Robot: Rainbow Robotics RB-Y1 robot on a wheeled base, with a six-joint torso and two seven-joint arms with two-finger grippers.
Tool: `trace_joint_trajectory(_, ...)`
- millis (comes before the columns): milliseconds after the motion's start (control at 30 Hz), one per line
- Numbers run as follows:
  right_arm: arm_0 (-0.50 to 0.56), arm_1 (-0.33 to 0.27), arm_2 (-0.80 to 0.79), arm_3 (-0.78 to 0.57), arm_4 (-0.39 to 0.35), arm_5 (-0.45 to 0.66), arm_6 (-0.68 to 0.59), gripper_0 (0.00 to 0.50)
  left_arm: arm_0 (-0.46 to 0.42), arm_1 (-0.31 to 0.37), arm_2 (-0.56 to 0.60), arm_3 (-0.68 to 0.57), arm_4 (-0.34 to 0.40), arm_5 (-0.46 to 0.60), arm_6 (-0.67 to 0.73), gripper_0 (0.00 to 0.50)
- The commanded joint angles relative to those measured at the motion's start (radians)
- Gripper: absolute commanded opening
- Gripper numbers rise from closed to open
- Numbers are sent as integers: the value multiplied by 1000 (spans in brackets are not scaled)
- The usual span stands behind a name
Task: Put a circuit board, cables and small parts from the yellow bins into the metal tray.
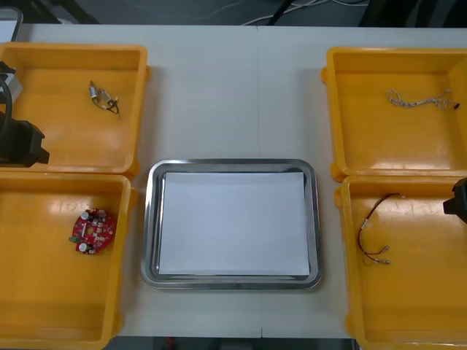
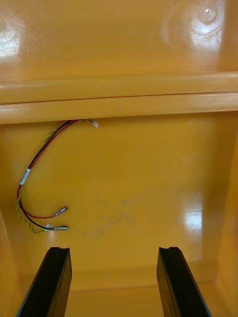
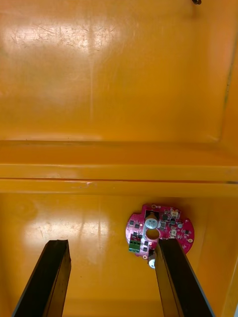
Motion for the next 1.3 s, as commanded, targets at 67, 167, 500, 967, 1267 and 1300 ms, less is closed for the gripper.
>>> trace_joint_trajectory(67, -22, 9, -19, -28, -6, -6, 15, 500, 12, 17, 13, -28, -3, 6, -50, 500)
trace_joint_trajectory(167, -22, 9, -19, -28, -6, -6, 15, 500, 12, 17, 13, -28, -3, 6, -50, 500)
trace_joint_trajectory(500, -22, 9, -19, -28, -6, -6, 15, 500, 12, 17, 13, -28, -3, 6, -50, 500)
trace_joint_trajectory(967, -22, 9, -19, -28, -6, -6, 15, 500, 12, 17, 13, -28, -3, 6, -50, 500)
trace_joint_trajectory(1267, -22, 9, -19, -28, -6, -6, 15, 500, 12, 17, 13, -28, -3, 6, -50, 500)
trace_joint_trajectory(1300, -22, 9, -19, -28, -6, -6, 15, 500, 12, 17, 13, -28, -3, 6, -50, 500)
